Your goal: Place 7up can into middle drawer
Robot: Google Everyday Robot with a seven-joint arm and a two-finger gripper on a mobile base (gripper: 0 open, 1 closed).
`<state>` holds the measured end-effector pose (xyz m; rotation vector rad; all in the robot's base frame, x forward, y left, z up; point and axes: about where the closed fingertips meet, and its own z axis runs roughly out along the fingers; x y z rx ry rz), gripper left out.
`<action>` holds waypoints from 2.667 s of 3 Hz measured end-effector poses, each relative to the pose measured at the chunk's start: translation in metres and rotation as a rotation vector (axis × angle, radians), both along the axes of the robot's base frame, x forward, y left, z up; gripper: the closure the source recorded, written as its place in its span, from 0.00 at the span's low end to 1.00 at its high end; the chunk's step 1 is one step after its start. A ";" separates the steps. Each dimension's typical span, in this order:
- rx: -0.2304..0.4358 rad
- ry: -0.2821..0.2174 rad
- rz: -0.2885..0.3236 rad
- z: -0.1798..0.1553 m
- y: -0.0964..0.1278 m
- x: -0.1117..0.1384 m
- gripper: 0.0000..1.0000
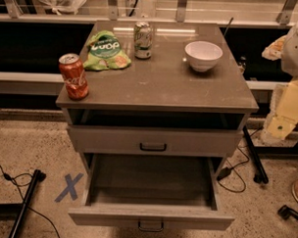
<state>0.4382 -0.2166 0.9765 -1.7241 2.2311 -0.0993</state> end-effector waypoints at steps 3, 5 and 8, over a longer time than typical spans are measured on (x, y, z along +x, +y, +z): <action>0.126 -0.049 -0.023 -0.020 0.001 0.042 0.00; 0.378 -0.279 0.023 0.008 0.038 0.179 0.00; 0.635 -0.491 -0.068 0.050 0.076 0.287 0.00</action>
Offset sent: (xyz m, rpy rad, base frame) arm 0.0118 -0.0004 -0.0167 0.0727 0.0072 -0.0072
